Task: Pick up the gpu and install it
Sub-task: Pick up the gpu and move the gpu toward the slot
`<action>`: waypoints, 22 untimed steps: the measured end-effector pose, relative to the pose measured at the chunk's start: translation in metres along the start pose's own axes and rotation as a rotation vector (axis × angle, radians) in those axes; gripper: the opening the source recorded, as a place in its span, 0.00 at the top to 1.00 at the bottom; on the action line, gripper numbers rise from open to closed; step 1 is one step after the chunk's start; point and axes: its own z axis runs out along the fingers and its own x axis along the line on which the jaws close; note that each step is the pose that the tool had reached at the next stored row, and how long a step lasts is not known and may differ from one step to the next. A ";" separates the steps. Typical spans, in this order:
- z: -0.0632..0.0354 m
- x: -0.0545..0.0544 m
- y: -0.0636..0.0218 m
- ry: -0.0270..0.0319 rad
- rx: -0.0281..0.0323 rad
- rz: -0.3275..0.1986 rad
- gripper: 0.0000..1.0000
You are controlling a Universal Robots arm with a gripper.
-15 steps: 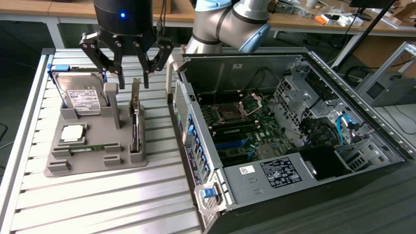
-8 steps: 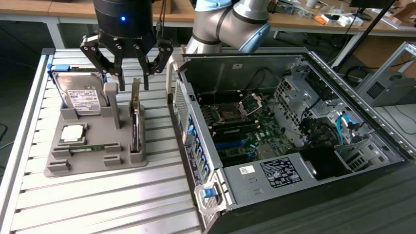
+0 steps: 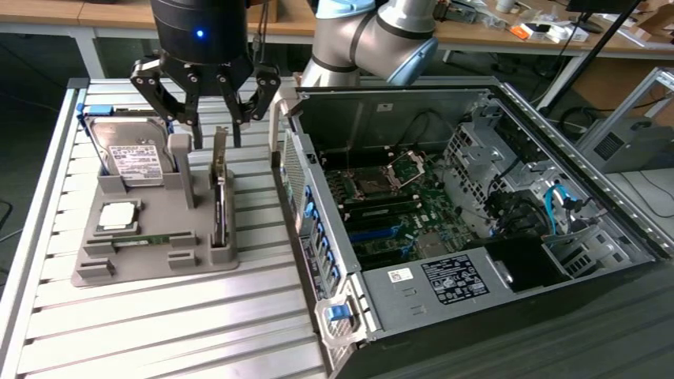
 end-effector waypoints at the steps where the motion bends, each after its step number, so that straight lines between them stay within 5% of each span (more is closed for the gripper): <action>1: 0.0002 0.000 0.0000 0.0000 0.0000 0.000 0.52; 22: 0.0121 0.000 -0.0005 -0.0001 -0.0001 0.000 0.52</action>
